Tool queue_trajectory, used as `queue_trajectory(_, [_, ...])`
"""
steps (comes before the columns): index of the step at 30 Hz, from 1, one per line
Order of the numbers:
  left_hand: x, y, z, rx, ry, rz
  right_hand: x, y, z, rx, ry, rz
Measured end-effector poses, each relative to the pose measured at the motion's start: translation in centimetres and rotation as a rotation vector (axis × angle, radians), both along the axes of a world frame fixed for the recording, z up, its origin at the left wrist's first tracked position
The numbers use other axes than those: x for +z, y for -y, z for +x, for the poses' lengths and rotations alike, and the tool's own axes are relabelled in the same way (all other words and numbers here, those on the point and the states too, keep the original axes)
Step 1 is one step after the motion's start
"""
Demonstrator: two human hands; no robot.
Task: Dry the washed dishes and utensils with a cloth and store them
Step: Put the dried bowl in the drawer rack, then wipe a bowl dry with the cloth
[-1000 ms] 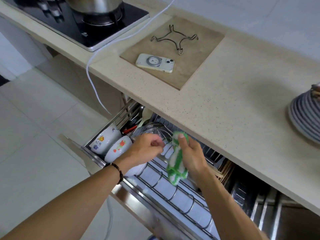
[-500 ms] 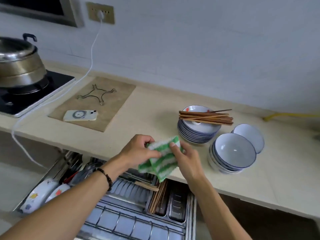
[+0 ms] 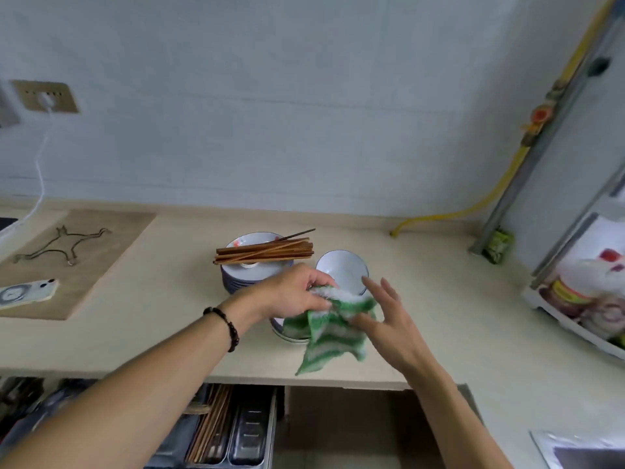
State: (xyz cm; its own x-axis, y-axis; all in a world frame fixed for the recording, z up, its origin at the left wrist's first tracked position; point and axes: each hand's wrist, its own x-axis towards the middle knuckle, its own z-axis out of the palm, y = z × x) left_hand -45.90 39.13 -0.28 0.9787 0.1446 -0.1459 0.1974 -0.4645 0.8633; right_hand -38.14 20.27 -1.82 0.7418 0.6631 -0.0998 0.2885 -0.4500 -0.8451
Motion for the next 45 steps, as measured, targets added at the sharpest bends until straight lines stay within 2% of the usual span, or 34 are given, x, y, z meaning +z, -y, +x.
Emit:
queue_trajectory(2, [-0.6, 1.9, 3.1, 0.009, 0.011, 0.059, -0.1, 1.8, 2.5, 0.055, 0.012, 0.022])
queue_trajectory(6, [-2.1, 3.1, 8.2, 0.2, 0.093, 0.185, -1.5, 2.1, 7.0, -0.004, 0.033, 0.024])
queue_trajectory(9, [-3.7, 1.7, 11.4, 0.285, 0.035, 0.262, -3.0, 1.1, 10.3, -0.022, 0.041, 0.042])
queue_trajectory(11, [-4.8, 0.2, 13.0, 0.324, -0.005, 0.394, -4.2, 0.1, 12.6, -0.118, 0.045, 0.04])
queue_trajectory(15, [-7.3, -3.1, 16.5, 0.273, -0.073, 0.661, -6.6, -3.3, 18.1, -0.321, 0.072, -0.144])
queue_trajectory(19, [-9.9, -5.0, 19.9, 0.151, -0.067, 0.983, -8.8, -7.5, 22.0, -0.256, 0.055, -0.378])
queue_trajectory(22, [-11.3, -6.3, 21.4, 0.121, -0.097, 1.089, -11.0, -10.2, 23.7, -0.199, 0.067, -0.518])
queue_trajectory(27, [-13.0, -8.2, 22.4, 0.079, -0.159, 1.152, -13.7, -12.9, 25.0, -0.098, 0.204, -0.661])
queue_trajectory(30, [-13.4, -8.7, 22.6, 0.061, -0.155, 1.156, -14.2, -13.6, 25.4, -0.054, 0.262, -0.659])
queue_trajectory(45, [-12.6, -9.6, 22.3, -0.046, -0.161, 1.061, -13.1, -12.4, 25.2, -0.024, 0.175, -0.504])
